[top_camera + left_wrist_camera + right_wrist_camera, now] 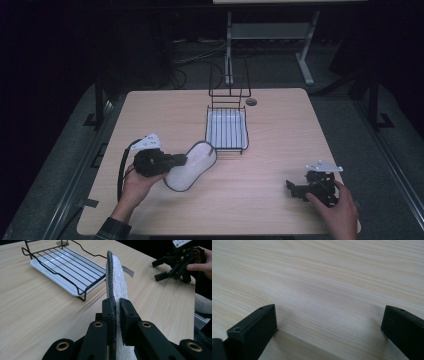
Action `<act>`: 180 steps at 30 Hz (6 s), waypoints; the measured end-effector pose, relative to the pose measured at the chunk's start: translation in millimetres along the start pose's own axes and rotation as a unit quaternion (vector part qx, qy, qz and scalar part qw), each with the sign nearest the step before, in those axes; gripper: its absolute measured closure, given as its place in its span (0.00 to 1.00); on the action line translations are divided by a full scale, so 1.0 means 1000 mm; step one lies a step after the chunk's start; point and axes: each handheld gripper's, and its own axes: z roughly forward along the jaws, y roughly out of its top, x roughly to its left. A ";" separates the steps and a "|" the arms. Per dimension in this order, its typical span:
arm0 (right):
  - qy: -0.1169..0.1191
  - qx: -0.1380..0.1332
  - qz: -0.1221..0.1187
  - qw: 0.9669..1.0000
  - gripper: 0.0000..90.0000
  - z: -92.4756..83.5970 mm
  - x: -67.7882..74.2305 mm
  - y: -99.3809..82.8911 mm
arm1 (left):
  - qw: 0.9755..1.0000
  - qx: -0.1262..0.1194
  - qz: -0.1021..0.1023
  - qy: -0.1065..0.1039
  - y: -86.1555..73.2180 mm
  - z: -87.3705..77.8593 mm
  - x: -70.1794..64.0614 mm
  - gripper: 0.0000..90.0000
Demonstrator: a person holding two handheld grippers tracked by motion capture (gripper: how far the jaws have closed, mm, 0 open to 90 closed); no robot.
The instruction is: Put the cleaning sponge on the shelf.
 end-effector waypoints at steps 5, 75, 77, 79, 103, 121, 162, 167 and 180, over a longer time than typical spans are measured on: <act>0.000 0.000 0.000 1.000 0.00 0.000 0.000 0.000 | 1.000 0.000 -0.010 0.008 0.004 0.003 0.006 0.92; 0.000 0.000 0.000 1.000 0.00 0.000 0.000 0.000 | 0.999 -0.036 -0.022 -0.002 0.096 0.089 0.088 0.92; 0.000 0.000 0.000 1.000 0.00 0.000 0.000 0.000 | 0.999 -0.041 -0.025 -0.008 0.096 0.093 0.091 0.92; 0.000 0.000 0.000 1.000 0.00 0.000 0.000 0.000 | 0.999 -0.035 -0.028 -0.009 0.097 0.099 0.093 0.92; 0.000 0.000 0.000 1.000 0.00 0.000 0.000 0.000 | 0.999 -0.024 -0.042 -0.021 0.103 0.143 0.101 0.92; 0.000 0.000 0.000 1.000 0.00 0.000 0.000 0.000 | 0.998 -0.010 -0.058 -0.008 0.098 0.157 0.110 0.90; 0.000 0.000 0.000 1.000 0.00 0.000 0.000 0.000 | 0.999 0.039 -0.010 0.011 0.067 0.148 0.086 1.00; 0.000 0.000 0.000 1.000 0.00 0.000 0.000 0.000 | 0.998 0.055 -0.001 0.012 0.058 0.153 0.080 1.00; 0.000 0.000 0.000 1.000 0.00 0.000 0.000 0.000 | 0.998 0.066 0.012 -0.004 0.052 0.160 0.064 1.00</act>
